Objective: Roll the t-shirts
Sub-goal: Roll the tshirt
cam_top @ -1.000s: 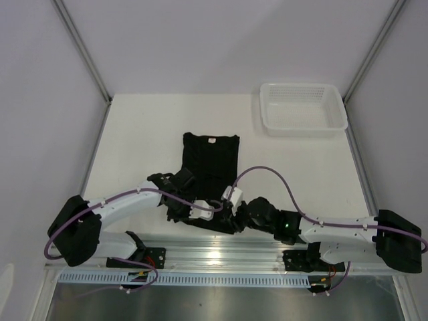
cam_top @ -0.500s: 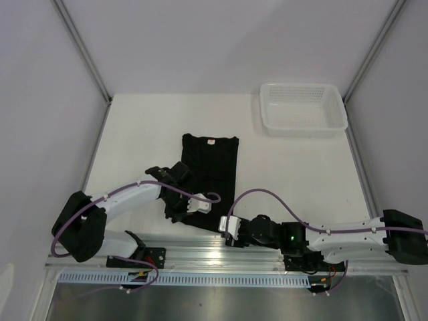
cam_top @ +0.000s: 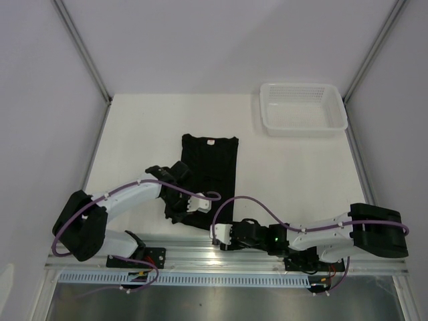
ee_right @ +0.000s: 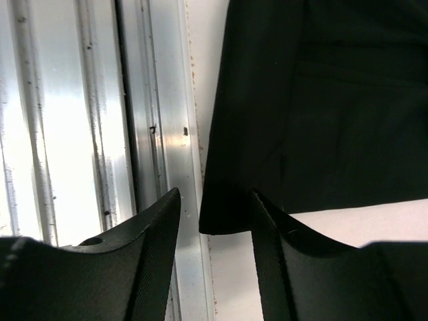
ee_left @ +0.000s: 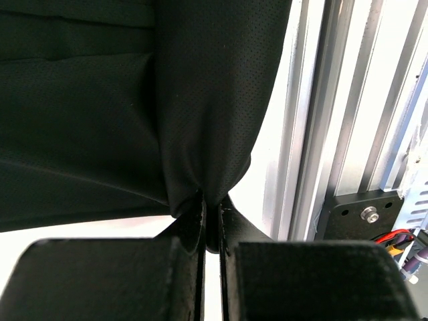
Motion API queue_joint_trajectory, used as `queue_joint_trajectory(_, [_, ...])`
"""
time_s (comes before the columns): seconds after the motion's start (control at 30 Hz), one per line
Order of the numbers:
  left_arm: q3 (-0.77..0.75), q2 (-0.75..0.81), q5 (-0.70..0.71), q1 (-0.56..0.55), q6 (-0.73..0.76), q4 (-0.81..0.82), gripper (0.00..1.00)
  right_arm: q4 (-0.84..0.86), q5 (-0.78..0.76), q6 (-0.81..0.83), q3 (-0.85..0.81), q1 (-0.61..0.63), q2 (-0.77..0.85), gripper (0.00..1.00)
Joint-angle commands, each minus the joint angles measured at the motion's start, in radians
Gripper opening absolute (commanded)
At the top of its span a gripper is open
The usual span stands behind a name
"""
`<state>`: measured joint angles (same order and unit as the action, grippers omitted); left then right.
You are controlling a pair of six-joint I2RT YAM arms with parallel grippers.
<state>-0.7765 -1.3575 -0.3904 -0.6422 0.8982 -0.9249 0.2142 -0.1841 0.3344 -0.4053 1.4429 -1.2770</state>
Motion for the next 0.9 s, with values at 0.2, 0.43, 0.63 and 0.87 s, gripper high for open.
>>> queue_joint_trajectory(0.2, [-0.05, -0.011, -0.051, 0.018, -0.005, -0.023, 0.01, 0.07, -0.063, 0.005, -0.047, 0.005, -0.073, 0.16])
queue_joint_trajectory(0.43, [-0.046, 0.024, -0.061, 0.042, -0.039, -0.087, 0.01, -0.03, 0.059, -0.086, -0.069, -0.056, 0.055, 0.0])
queue_joint_trajectory(0.63, [-0.046, 0.058, -0.128, 0.041, -0.048, -0.173, 0.01, -0.185, 0.335, -0.126, -0.121, -0.159, 0.157, 0.0])
queue_joint_trajectory(0.87, [-0.038, 0.003, -0.168, 0.068, -0.013, -0.192, 0.04, -0.282, 0.593, -0.091, -0.159, -0.346, 0.117, 0.0])
